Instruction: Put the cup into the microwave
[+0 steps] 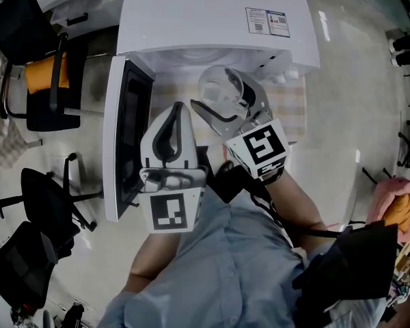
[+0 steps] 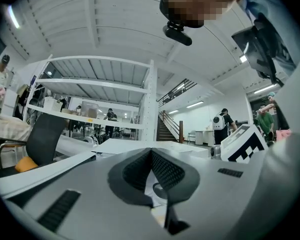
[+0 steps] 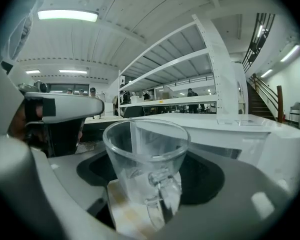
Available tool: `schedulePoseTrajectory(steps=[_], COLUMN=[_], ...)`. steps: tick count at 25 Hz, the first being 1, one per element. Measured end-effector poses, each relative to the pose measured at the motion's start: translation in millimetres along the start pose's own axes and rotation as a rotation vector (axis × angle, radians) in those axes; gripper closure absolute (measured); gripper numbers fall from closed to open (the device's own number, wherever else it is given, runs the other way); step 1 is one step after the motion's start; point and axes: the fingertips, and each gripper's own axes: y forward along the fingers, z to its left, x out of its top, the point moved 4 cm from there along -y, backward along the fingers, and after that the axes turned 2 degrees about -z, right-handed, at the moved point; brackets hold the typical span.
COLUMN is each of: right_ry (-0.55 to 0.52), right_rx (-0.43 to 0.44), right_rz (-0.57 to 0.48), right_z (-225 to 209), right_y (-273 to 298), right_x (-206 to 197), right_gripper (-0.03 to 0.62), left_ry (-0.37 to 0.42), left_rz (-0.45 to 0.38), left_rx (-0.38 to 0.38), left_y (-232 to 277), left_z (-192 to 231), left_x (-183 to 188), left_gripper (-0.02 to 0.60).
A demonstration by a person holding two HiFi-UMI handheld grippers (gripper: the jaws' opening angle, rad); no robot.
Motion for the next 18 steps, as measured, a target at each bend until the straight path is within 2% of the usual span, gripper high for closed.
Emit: schedulePoseTrajectory(steps=[5, 18], right_ry=[0.020, 0.038], right_rx=[-0.004, -0.022], right_rz=[0.007, 0.076], right_z=[-7.7, -39.1], right_y=[24.3, 76.5], right_x=[-20.8, -54.4], right_gripper=[0.224, 0.224], left_ry=[0.011, -0.030], left_rz=[0.008, 0.048], left_rx=[-0.002, 0.027], left_y=[12.3, 42.8], left_z=[11.0, 31.3], left_x=[-18.7, -42.6], left_gripper=[0.574, 0.574])
